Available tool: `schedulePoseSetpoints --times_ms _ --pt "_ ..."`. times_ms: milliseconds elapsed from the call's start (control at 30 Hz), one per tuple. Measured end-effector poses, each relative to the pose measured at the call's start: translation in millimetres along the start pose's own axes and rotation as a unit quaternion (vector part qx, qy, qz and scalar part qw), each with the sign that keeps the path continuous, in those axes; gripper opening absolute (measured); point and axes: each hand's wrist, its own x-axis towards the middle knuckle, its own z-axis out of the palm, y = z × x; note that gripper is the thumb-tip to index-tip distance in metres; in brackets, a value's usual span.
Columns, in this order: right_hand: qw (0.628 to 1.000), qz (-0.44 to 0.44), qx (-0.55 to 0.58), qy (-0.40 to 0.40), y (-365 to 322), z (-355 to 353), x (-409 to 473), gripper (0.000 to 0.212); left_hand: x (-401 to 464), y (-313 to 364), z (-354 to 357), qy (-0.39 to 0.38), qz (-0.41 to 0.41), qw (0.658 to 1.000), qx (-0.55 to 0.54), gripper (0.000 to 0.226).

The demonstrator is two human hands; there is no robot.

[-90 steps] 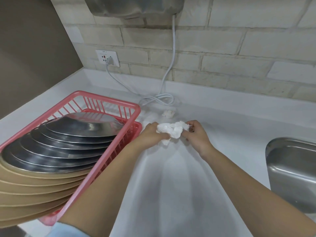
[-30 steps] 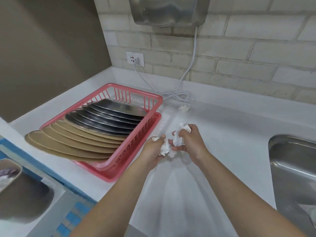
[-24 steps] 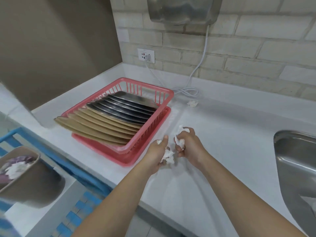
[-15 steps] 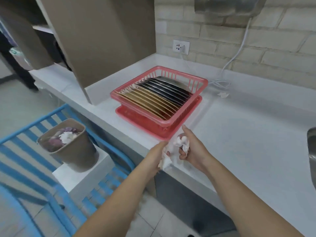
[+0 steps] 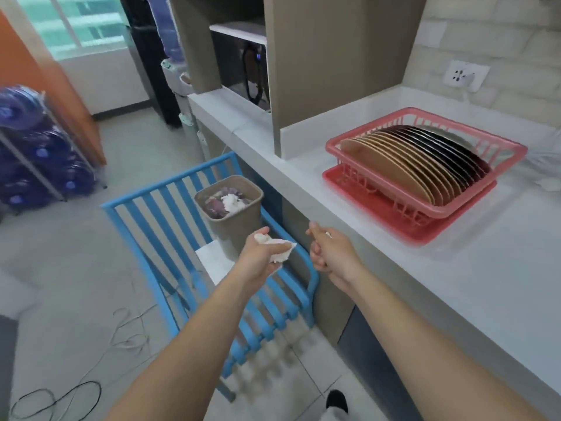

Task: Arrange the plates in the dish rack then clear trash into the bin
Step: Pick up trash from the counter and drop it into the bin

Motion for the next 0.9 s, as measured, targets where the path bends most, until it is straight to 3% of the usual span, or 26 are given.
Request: schedulePoseSetpoints --times_ms 133,300,533,633,733,900 --pt "0.999 0.001 -0.037 -0.007 -6 41 33 0.04 24 17 -40 0.028 0.012 0.998 -0.049 0.063" --pt "0.999 0.033 -0.029 -0.032 -6 79 93 0.045 61 42 -70 0.072 0.007 0.994 -0.083 0.041" --pt "0.996 0.051 -0.057 -0.049 -16 122 195 0.031 147 80 -111 0.188 0.029 0.976 0.109 0.022" --pt "0.993 0.049 -0.092 -0.047 -18 133 234 0.026 189 87 -130 0.189 0.018 0.96 0.207 0.029" --pt "0.982 0.038 -0.177 -0.051 -16 144 267 0.031 217 87 -142 0.187 -0.005 0.91 0.37 0.032" --pt "0.954 -0.016 -0.281 -0.107 -9 164 312 0.03 249 85 -159 0.158 -0.004 0.877 0.454 0.044"
